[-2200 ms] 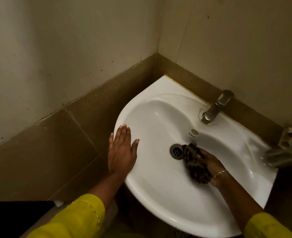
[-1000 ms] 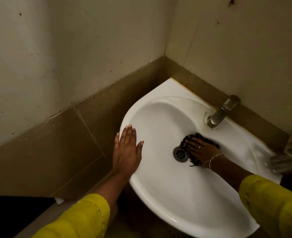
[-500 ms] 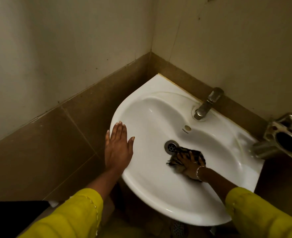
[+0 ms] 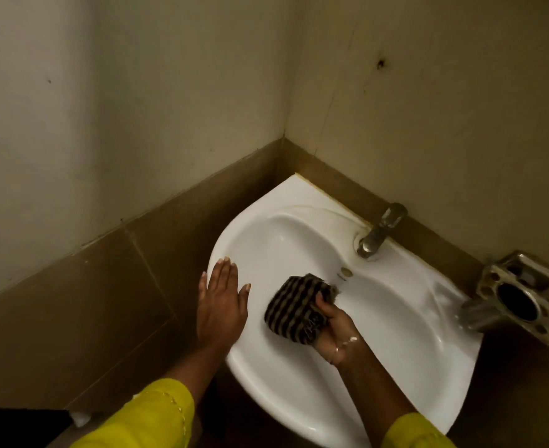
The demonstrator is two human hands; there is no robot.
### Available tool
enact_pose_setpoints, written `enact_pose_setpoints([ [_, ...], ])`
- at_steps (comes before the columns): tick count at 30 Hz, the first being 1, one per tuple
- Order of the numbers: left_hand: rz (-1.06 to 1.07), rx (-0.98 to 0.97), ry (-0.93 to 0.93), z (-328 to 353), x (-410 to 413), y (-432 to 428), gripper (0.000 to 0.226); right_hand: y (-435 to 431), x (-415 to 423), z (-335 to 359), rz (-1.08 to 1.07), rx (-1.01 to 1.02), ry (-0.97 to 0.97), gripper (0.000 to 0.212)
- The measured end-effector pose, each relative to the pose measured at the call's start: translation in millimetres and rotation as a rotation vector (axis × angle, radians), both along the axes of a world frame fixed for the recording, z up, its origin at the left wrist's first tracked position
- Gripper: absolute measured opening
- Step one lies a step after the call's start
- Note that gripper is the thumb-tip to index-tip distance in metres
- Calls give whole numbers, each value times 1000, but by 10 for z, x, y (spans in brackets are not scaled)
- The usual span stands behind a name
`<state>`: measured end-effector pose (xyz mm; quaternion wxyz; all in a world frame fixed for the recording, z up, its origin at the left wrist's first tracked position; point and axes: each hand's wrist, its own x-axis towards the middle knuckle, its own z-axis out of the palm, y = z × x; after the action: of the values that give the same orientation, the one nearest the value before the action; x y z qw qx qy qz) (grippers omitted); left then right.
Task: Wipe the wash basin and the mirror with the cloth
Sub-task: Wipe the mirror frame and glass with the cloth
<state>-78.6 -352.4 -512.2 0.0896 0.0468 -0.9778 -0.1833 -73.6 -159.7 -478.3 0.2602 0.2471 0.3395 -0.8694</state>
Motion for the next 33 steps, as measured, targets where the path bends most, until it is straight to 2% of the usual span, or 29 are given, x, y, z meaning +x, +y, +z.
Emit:
enact_pose_setpoints([
  [1, 0, -2, -6, 15, 3, 3, 63, 32, 3, 89, -39, -59, 29, 96],
  [3, -7, 8, -52, 34, 14, 4, 75, 108, 33, 277, -78, -105, 68, 102],
  [7, -79, -53, -110, 58, 55, -19, 80, 243, 178, 693, -164, -148, 159, 82],
  [11, -221, -190, -46, 272, 66, 39, 74, 273, 334, 1028, -291, -123, 229, 88],
  [13, -290, -266, 82, 532, 19, 112, 65, 291, 383, 1201, -355, -130, 272, 91],
  [15, -329, -294, 249, 879, -59, 183, 61, 327, 419, 1410, -393, -155, 339, 104],
  [20, -417, -205, 695, 1922, -380, 396, 63, 460, 450, 2118, -465, -180, 533, 112],
  [25, -493, -153, 980, 3101, -784, 565, 62, 526, 535, 3121, -602, -189, 794, 84],
  [28, -511, -112, 1120, 3790, -960, 650, 64, 499, 570, 3711, -701, -127, 963, 49],
  [31, -549, -82, 1267, 4434, -1113, 696, 63, 465, 537, 4242, -881, -77, 1106, 51],
  [33, -562, -69, 1356, 4812, -1200, 730, 65, 444, 496, 4562, -1047, 34, 1206, 42],
])
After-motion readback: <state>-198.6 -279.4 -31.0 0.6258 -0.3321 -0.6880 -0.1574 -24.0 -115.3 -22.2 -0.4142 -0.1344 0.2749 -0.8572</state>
